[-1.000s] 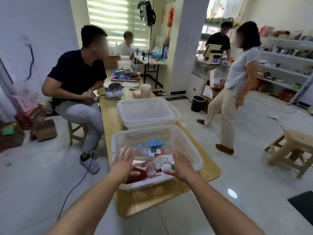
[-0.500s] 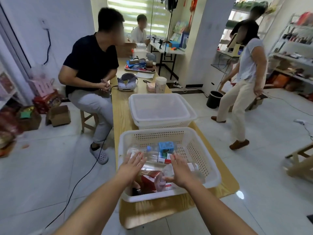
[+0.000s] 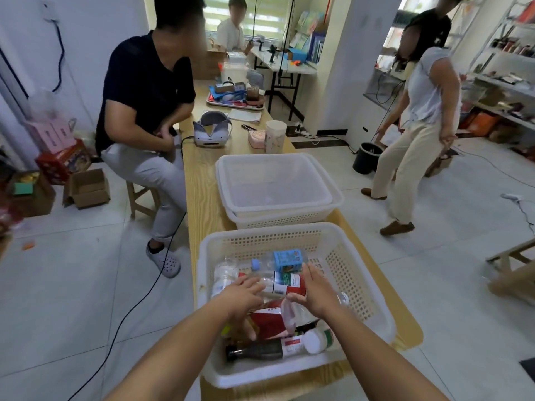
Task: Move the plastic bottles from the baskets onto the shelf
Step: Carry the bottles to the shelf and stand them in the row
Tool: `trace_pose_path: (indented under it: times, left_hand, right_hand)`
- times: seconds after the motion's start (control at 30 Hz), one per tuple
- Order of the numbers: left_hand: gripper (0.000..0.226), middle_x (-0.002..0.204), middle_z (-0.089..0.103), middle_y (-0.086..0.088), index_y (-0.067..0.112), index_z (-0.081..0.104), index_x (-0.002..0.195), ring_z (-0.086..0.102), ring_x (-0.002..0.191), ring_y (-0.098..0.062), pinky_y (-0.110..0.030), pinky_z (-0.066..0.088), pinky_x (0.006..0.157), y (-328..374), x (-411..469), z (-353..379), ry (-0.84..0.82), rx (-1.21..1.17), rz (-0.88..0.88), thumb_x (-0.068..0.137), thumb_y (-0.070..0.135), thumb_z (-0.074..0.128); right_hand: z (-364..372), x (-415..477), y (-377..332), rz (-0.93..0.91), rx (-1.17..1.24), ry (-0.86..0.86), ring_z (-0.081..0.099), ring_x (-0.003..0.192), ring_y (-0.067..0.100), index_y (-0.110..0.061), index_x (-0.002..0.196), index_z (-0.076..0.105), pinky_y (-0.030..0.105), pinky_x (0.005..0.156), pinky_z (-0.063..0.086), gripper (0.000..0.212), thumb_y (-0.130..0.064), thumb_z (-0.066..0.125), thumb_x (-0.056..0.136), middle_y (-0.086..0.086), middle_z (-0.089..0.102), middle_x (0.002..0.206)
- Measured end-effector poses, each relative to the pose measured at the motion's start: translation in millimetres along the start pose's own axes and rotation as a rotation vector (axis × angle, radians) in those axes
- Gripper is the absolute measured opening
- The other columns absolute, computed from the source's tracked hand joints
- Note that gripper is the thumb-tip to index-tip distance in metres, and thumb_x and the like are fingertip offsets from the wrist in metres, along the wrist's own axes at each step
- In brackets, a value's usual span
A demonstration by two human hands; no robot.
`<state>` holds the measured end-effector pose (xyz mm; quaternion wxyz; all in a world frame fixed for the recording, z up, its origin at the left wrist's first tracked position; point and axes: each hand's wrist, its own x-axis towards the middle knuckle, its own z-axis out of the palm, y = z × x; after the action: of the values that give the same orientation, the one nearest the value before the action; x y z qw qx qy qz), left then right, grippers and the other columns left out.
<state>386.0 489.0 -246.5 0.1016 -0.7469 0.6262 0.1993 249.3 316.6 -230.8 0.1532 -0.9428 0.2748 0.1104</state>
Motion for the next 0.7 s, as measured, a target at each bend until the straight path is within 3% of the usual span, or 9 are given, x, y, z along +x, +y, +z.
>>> trace_pose_path:
  times: [0.1, 0.23, 0.3, 0.4, 0.47, 0.53, 0.6, 0.7]
  left_hand:
    - [0.086, 0.149, 0.036, -0.005, 0.02, 0.045, 0.14, 0.035, 0.134, -0.028, -0.043, 0.029, 0.11, -6.8, 4.2, -5.9, -0.085, -0.063, 0.01, 0.069, 0.061, 0.073]
    - [0.076, 0.141, 0.041, -0.003, 0.014, 0.052, 0.133, 0.044, 0.123, -0.027, -0.04, 0.04, 0.102, -18.3, 9.7, -17.7, -0.162, -0.24, 0.006, 0.073, 0.056, 0.074]
    - [0.067, 0.134, 0.05, -0.006, 0.011, 0.055, 0.13, 0.049, 0.12, -0.027, -0.041, 0.041, 0.103, -25.0, 12.2, -22.2, -0.152, -0.482, -0.039, 0.078, 0.05, 0.073]
    - [0.057, 0.128, 0.057, -0.003, 0.014, 0.048, 0.134, 0.055, 0.116, -0.02, -0.03, 0.049, 0.095, -35.5, 15.2, -29.5, -0.041, -1.085, -0.121, 0.086, 0.036, 0.07]
    - [0.052, 0.119, 0.058, 0.005, 0.022, 0.043, 0.132, 0.059, 0.105, -0.012, -0.018, 0.054, 0.077, -42.7, 17.1, -36.8, 0.098, -1.378, -0.172, 0.088, 0.035, 0.067]
    - [0.049, 0.107, 0.059, 0.014, 0.026, 0.043, 0.128, 0.061, 0.092, -0.004, -0.016, 0.054, 0.062, -49.0, 20.7, -41.3, 0.18, -1.491, -0.279, 0.087, 0.041, 0.066]
    - [0.053, 0.101, 0.059, 0.015, 0.021, 0.044, 0.127, 0.061, 0.089, -0.004, -0.017, 0.053, 0.061, -55.2, 25.2, -40.8, 0.187, -1.498, -0.37, 0.086, 0.046, 0.066]
    - [0.059, 0.112, 0.059, 0.006, 0.023, 0.039, 0.125, 0.061, 0.101, -0.016, -0.021, 0.053, 0.072, -60.3, 32.3, -35.9, 0.176, -1.408, -0.403, 0.081, 0.048, 0.07]
  right_hand:
    - [3.8, 17.6, -6.8, 0.02, -0.024, -0.027, 0.005, 0.15, 0.023, -0.011, 0.154, -0.002, 0.037, 0.122, 0.011, 0.099, -0.058, 0.054, 0.088, 0.007, 0.0, 0.163]
    - [9.2, 38.9, -10.7, 0.052, 0.0, -0.063, 0.006, 0.149, 0.023, -0.011, 0.154, -0.001, 0.038, 0.122, 0.012, 0.096, -0.055, 0.054, 0.09, 0.007, 0.001, 0.163]
    - [7.9, 48.0, -9.7, 0.065, 0.059, -0.035, 0.024, 0.145, 0.023, -0.013, 0.154, 0.01, 0.039, 0.118, 0.026, 0.086, -0.049, 0.057, 0.091, 0.008, 0.018, 0.16]
    - [1.6, 60.2, 0.7, 0.13, 0.231, 0.002, 0.054, 0.122, 0.021, -0.019, 0.147, 0.029, 0.036, 0.098, 0.047, 0.083, -0.041, 0.074, 0.08, 0.002, 0.053, 0.139]
    - [3.8, 63.9, 6.0, 0.13, 0.163, -0.15, 0.054, 0.122, 0.022, -0.019, 0.146, 0.031, 0.034, 0.097, 0.046, 0.087, -0.039, 0.078, 0.076, 0.002, 0.052, 0.14]
    - [14.4, 65.0, 5.5, 0.107, 0.03, -0.253, 0.048, 0.128, 0.023, -0.022, 0.146, 0.032, 0.035, 0.105, 0.038, 0.088, -0.041, 0.078, 0.074, 0.003, 0.045, 0.146]
    - [25.2, 66.2, 1.9, 0.097, -0.032, -0.243, 0.042, 0.133, 0.023, -0.026, 0.146, 0.032, 0.039, 0.112, 0.028, 0.089, -0.047, 0.077, 0.071, 0.002, 0.042, 0.148]
    - [29.6, 70.0, 1.2, 0.097, -0.036, -0.207, 0.041, 0.133, 0.021, -0.03, 0.144, 0.033, 0.04, 0.113, 0.022, 0.085, -0.054, 0.072, 0.073, -0.001, 0.043, 0.147]
